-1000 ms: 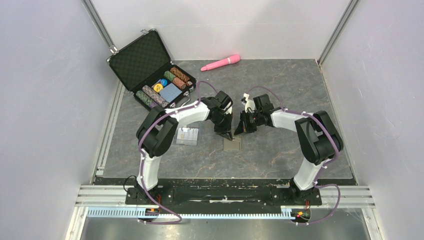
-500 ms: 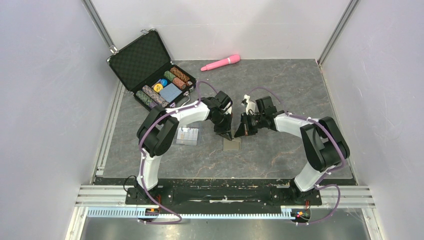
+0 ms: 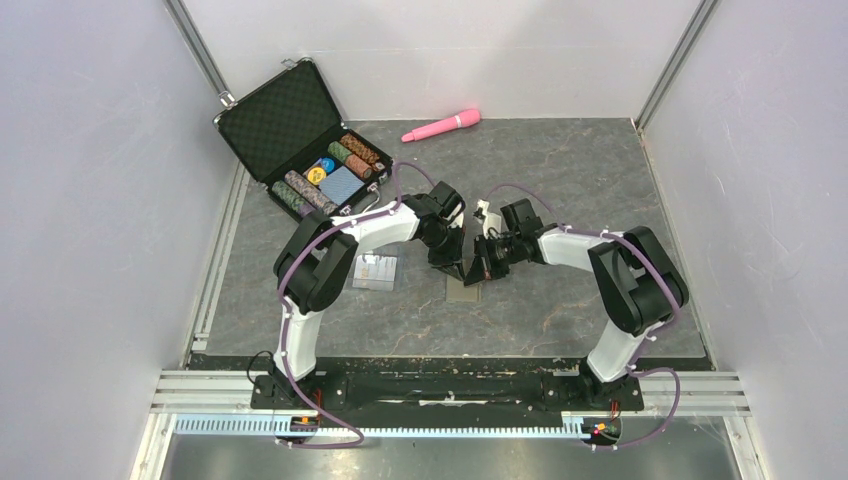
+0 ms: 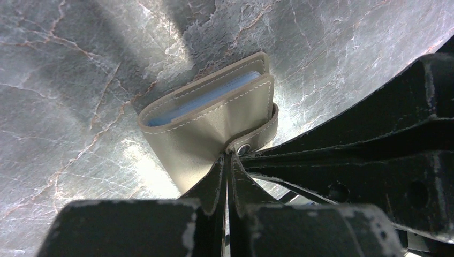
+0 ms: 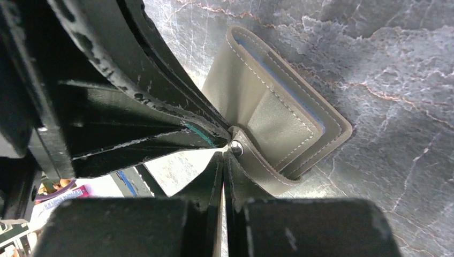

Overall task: Put the credit cards into the card holder
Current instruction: Close the card holder at the center of the board.

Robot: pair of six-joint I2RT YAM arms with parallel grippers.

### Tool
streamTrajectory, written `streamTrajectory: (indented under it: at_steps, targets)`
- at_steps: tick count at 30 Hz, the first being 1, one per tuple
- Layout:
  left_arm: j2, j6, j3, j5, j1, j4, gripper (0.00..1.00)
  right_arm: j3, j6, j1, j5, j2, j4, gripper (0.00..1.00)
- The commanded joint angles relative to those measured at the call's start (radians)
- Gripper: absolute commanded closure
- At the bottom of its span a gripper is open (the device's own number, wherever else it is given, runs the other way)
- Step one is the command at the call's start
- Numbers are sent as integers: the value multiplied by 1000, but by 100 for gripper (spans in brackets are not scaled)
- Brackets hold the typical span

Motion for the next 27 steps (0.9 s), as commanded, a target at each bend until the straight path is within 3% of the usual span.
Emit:
streamTrajectory:
  at_steps: [1,7,11,15,27]
  targets:
    - [9,15,5,-1,4,10,98,40,-47,8,119,33,-89,100]
    - [13,17,0,0,2,10,98,36,-48,7,127,50,-111,100]
    - [15,21,0,-3,2,9,98,14,-31,5,47,-69,16,100]
    - [13,21,1,-4,2,7,98,32,-26,-6,53,-138,37,100]
    - [8,24,-13,-7,2,7,98,45,-36,0,76,-35,-10,100]
